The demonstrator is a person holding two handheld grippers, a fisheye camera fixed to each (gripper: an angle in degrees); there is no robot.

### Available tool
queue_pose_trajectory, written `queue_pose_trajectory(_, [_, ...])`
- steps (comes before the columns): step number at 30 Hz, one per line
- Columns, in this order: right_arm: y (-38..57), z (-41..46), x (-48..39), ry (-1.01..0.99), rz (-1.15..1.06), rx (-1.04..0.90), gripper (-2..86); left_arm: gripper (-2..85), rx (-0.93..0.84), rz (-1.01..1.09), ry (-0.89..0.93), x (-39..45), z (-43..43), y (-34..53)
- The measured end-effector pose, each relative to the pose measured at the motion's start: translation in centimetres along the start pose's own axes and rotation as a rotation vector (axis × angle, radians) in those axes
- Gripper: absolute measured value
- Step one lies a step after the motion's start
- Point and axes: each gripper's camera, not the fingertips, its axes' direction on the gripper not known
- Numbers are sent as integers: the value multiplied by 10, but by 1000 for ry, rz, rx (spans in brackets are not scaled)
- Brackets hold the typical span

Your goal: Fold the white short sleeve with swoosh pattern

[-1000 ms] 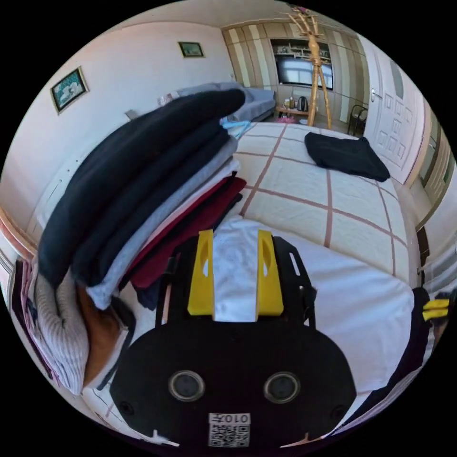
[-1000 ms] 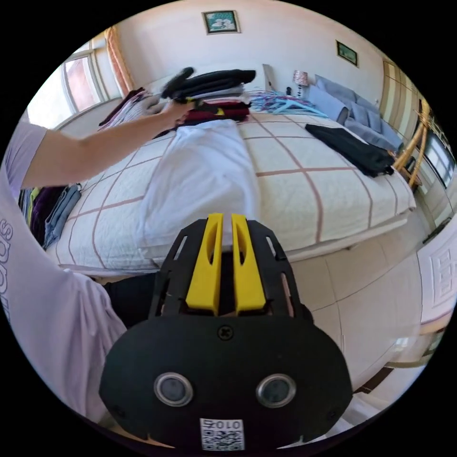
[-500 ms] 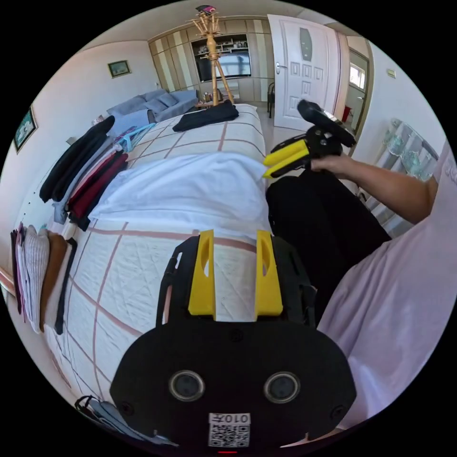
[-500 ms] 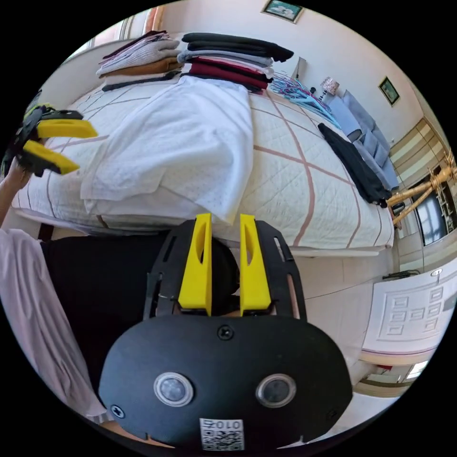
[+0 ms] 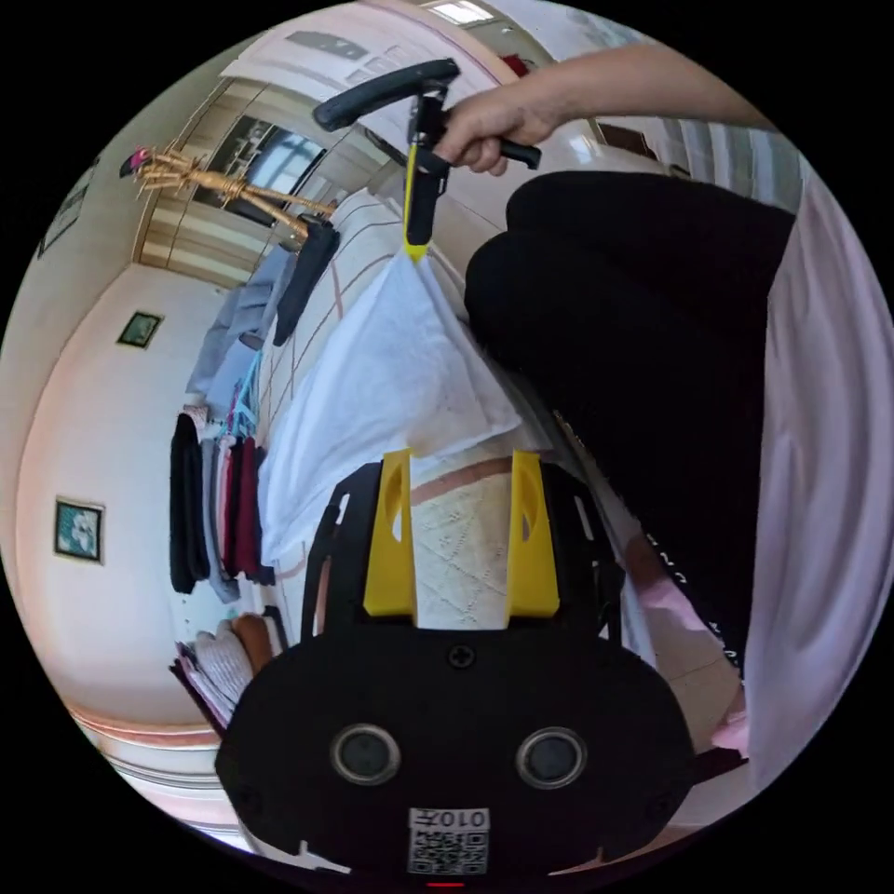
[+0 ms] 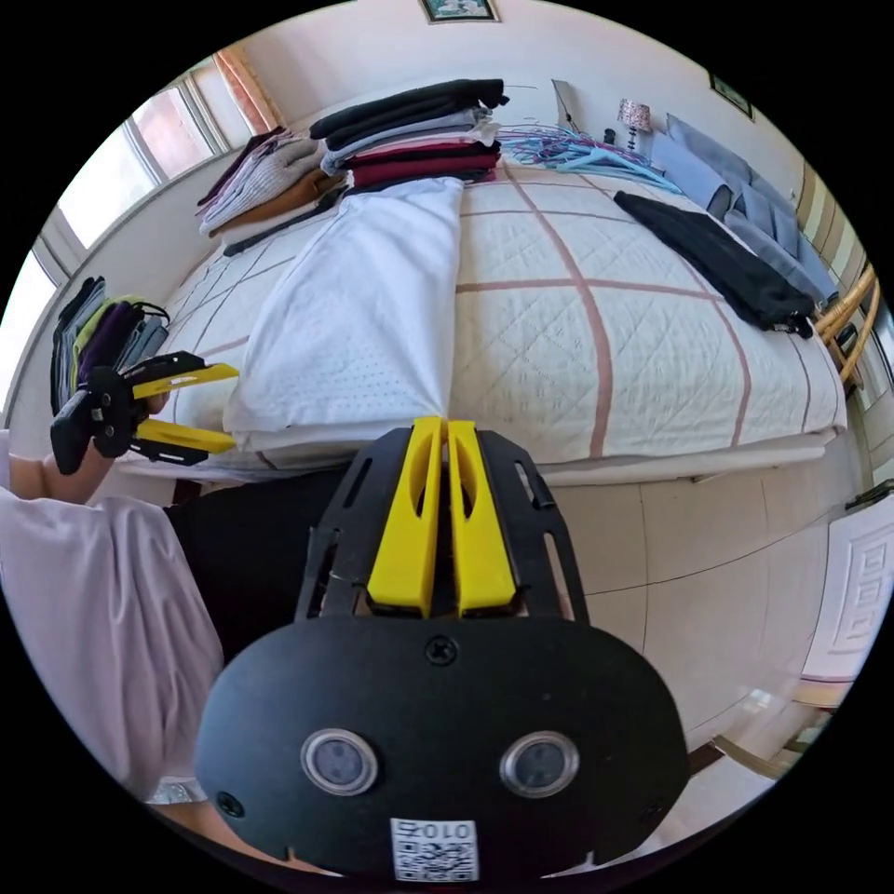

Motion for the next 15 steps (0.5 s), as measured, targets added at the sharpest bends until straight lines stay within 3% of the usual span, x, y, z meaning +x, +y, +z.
queue_pose_trajectory(5, [8, -15, -3, 21, -11, 3, 31, 160, 9, 90, -84, 24, 2, -1])
queue_pose_trajectory(15, [21, -47, -1, 23, -50, -11, 32, 159, 6, 35, -212, 57, 2, 7])
